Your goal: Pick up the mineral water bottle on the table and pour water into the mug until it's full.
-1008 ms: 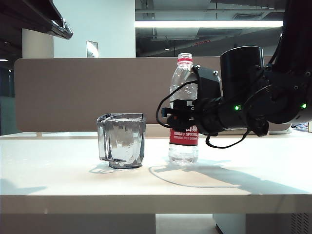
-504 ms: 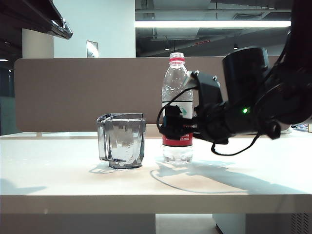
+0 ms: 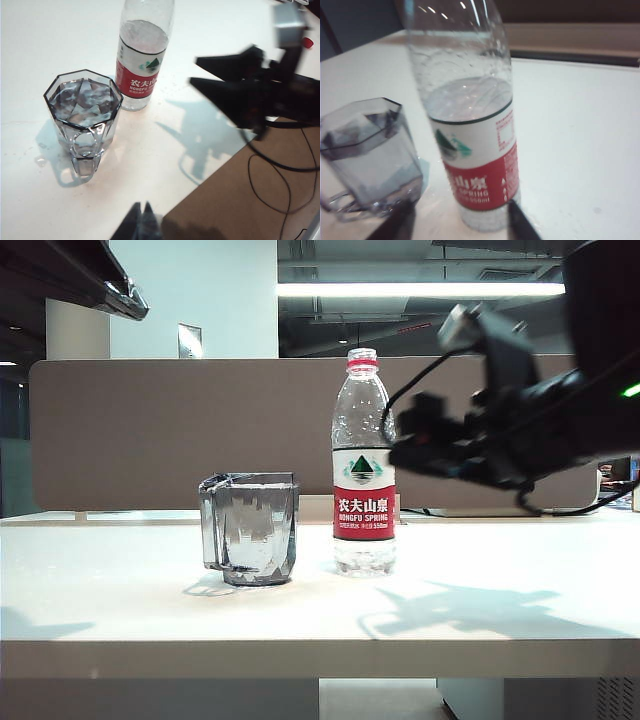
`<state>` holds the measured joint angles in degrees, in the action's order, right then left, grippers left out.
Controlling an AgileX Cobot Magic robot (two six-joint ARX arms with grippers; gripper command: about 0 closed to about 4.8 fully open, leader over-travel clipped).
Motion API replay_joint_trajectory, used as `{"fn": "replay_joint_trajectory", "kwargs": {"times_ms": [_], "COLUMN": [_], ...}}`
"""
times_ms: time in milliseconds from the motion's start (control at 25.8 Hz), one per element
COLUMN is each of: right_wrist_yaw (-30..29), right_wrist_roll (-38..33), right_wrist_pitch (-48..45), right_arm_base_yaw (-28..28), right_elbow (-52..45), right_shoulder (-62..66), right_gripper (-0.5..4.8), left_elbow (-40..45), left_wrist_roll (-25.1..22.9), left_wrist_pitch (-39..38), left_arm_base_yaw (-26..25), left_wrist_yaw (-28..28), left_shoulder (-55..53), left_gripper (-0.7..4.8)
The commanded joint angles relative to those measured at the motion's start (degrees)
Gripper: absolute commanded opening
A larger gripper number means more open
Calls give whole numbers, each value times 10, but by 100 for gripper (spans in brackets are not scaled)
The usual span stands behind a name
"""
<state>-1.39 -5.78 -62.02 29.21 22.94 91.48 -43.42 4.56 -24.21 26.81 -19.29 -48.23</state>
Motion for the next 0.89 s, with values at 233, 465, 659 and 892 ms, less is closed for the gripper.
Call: {"fn": "replay_joint_trajectory", "kwargs": {"times_ms": [233, 465, 659, 892], "right_wrist_yaw": [1, -39, -38, -5], "right_wrist_roll": [0, 0, 0, 0], "right_wrist_pitch": [28, 95, 155, 266], "right_arm_base_yaw": [1, 1, 1, -7], "right_elbow": [-105, -150, -165, -189], "right_shoulder": [-166, -280, -356, -488], "right_gripper": [-6, -6, -6, -6], "left_elbow": [-3, -3, -3, -3], "left_wrist_roll": [0, 0, 0, 0], "left_wrist_pitch": [7, 7, 7, 7], "left_arm_base_yaw": [0, 0, 0, 0], "left_wrist_yaw": [0, 0, 0, 0], "left_shoulder": [1, 1, 1, 1], "left_gripper": [-5, -5, -5, -5]}}
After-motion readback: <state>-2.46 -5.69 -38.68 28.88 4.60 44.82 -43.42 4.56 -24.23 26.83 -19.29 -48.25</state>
